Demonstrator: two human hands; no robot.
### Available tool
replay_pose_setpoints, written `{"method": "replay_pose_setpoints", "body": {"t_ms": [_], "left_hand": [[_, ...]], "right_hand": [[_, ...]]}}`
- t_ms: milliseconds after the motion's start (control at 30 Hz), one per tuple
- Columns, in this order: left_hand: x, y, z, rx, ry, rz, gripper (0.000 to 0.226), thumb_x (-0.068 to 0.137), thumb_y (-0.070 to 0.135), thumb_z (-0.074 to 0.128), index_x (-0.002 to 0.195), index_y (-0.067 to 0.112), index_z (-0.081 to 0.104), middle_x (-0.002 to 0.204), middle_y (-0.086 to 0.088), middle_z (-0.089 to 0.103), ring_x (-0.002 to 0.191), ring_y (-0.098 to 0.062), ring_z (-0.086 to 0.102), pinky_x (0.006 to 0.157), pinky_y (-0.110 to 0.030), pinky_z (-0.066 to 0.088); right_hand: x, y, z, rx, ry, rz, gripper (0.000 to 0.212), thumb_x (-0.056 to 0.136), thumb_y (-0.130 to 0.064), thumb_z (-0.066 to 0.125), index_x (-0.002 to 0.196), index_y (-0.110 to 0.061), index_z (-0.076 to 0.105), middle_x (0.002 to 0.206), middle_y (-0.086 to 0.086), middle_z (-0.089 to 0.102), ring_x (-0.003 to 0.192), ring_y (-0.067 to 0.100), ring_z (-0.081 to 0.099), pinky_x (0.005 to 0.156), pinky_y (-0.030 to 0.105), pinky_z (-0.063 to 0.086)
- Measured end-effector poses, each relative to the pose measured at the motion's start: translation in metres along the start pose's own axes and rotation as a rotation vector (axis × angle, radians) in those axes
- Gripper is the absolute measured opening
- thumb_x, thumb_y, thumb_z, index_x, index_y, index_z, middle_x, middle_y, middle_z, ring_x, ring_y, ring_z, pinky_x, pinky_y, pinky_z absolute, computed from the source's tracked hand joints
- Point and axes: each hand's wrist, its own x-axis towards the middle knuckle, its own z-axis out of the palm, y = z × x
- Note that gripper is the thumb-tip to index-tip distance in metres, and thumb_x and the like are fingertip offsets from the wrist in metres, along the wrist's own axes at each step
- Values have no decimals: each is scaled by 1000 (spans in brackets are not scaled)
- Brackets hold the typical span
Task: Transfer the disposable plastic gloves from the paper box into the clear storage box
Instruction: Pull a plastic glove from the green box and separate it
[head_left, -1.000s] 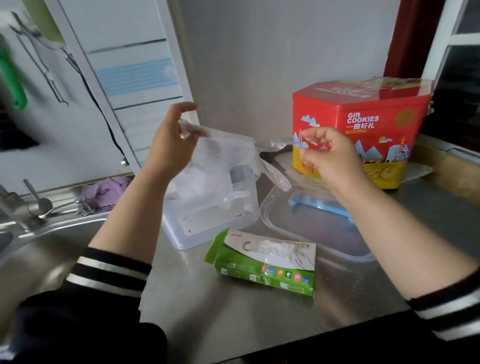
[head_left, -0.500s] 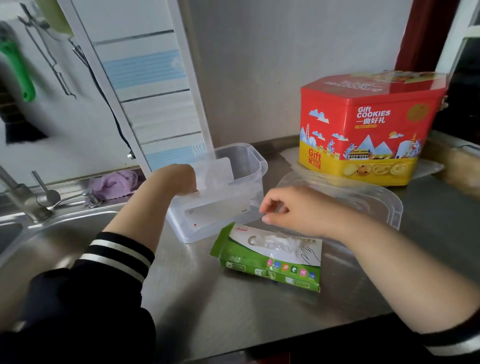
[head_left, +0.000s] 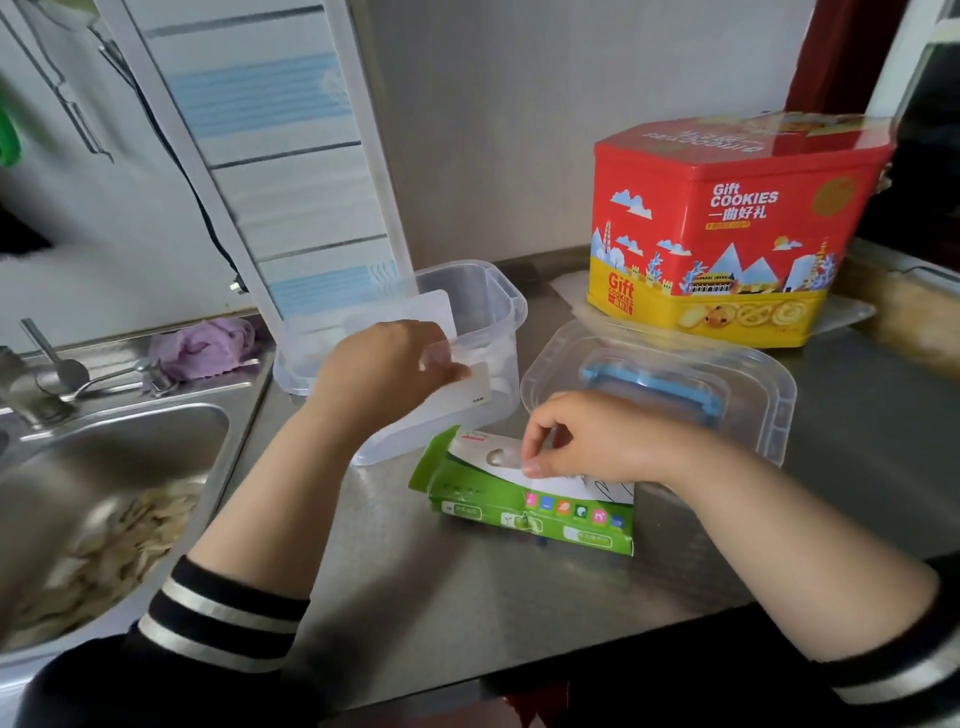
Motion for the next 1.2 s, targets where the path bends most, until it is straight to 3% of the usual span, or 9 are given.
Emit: {"method": "replay_pose_setpoints", "body": {"t_ms": [233, 333, 433, 567, 700, 767, 867, 1033, 1200], "left_hand": [[-10, 3, 6, -10, 78, 113, 28, 90, 47, 59, 102, 23, 69, 103, 2, 67, 96, -22, 57, 74, -33, 45], [-16, 8, 6, 53, 380, 329, 48, 83, 52, 61, 115, 17, 65, 116, -3, 62, 105, -28, 53, 84, -41, 47], [-33, 32, 14, -139, 593, 512, 34, 89, 43, 62, 99, 11, 67, 97, -3, 65, 85, -23, 57, 71, -33, 47], [-51, 46, 45, -471, 144, 481, 37, 82, 51, 67, 100, 19, 59, 93, 11, 59, 81, -2, 55, 72, -26, 47], [-51, 34, 67, -552, -246, 282, 69, 64, 65, 76, 109, 27, 40, 111, 9, 51, 98, -9, 52, 83, -23, 43], [-50, 30, 71, -555, -290, 262, 70, 61, 73, 70, 110, 32, 41, 111, 11, 53, 100, -8, 53, 85, -24, 45], [-46, 30, 71, -549, -350, 259, 59, 69, 58, 77, 114, 31, 49, 109, 13, 54, 103, -8, 53, 92, -28, 45], [-43, 32, 70, -480, -355, 248, 59, 69, 56, 77, 112, 23, 54, 99, 14, 48, 96, -10, 49, 85, -25, 41], [-43, 31, 72, -483, -351, 236, 58, 67, 55, 80, 108, 25, 52, 101, 10, 49, 98, -10, 48, 87, -25, 40]], "right_hand": [[-1, 7, 6, 83, 46, -20, 16, 81, -29, 76, 71, -37, 67, 91, -4, 67, 87, 17, 64, 84, 40, 52], [0, 8, 9, 33, 51, -35, 12, 83, -29, 74, 75, -35, 68, 96, -7, 63, 89, 15, 62, 86, 42, 51], [0, 8, 12, -45, 86, -60, 7, 86, -31, 70, 82, -26, 66, 96, -5, 64, 87, 15, 62, 83, 39, 51], [1, 10, 19, -188, 141, -100, 11, 91, -24, 58, 97, -15, 62, 102, 3, 60, 96, 22, 58, 84, 40, 47], [-2, 14, 23, -167, 188, -115, 10, 96, -28, 54, 87, -26, 51, 96, -9, 49, 96, 14, 51, 85, 34, 41], [-5, 14, 25, -170, 205, -125, 11, 98, -26, 50, 87, -27, 48, 95, -10, 49, 92, 12, 49, 81, 30, 39], [-9, 14, 26, -170, 238, -119, 14, 100, -25, 44, 87, -30, 41, 93, -8, 51, 86, 14, 49, 73, 32, 43], [-10, 15, 26, -147, 321, -123, 15, 102, -24, 40, 88, -28, 36, 87, -7, 53, 75, 22, 50, 66, 38, 41], [-7, 12, 20, 128, 271, -29, 17, 88, -43, 62, 88, -30, 51, 84, -11, 59, 72, 3, 53, 66, 26, 44]]}}
